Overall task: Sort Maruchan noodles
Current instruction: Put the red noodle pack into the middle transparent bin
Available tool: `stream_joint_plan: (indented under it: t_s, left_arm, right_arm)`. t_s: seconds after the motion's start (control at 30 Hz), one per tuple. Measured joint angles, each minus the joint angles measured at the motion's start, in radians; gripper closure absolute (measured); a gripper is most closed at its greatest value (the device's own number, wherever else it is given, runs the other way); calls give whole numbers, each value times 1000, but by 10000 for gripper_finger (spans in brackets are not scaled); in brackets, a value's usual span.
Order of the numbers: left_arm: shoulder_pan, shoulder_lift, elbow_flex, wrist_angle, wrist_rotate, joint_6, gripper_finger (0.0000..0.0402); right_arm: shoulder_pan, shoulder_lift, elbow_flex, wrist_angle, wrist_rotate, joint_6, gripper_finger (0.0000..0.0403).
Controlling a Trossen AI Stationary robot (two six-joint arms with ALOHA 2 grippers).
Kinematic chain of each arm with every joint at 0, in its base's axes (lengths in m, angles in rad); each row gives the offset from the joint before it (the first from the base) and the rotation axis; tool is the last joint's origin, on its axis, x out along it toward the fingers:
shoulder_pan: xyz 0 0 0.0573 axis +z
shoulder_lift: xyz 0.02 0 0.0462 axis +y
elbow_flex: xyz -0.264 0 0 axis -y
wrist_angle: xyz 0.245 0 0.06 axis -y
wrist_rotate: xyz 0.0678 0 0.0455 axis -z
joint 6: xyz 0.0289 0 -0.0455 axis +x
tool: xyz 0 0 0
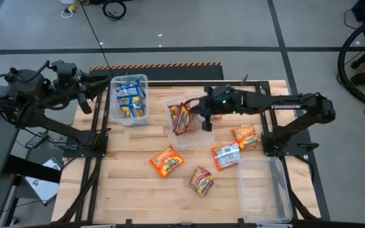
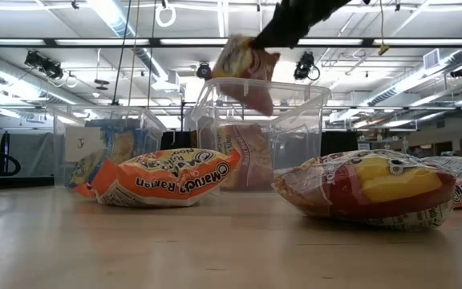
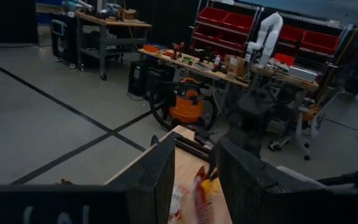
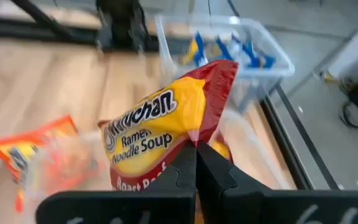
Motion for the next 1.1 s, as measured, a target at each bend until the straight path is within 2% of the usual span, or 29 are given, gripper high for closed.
stream_joint_plan:
  t_s: [0.07, 0.4, 0.5, 0.83, 0.97, 1.1]
  left_arm:
    - [0, 5, 0, 0, 4, -14, 278]
    - [-2, 98, -2, 0, 97, -18, 278]
    - [-2, 113, -2, 0, 107, -18, 278]
    - [-2, 118, -2, 0, 110, -21, 278]
    - [-6, 122, -2, 0, 123, -101, 278]
    - [-38, 129, -2, 1, 152, -111, 278]
  right_arm:
    - [13, 27, 0, -13, 25, -2, 398]
    - [53, 202, 0, -29, 4, 4, 398]
    - [52, 234, 0, -29, 38, 4, 398]
    - [41, 250, -1, -56, 57, 37, 382]
    - [28, 270, -33, -56, 71, 98, 376]
    - [28, 268, -35, -34, 90, 108, 371]
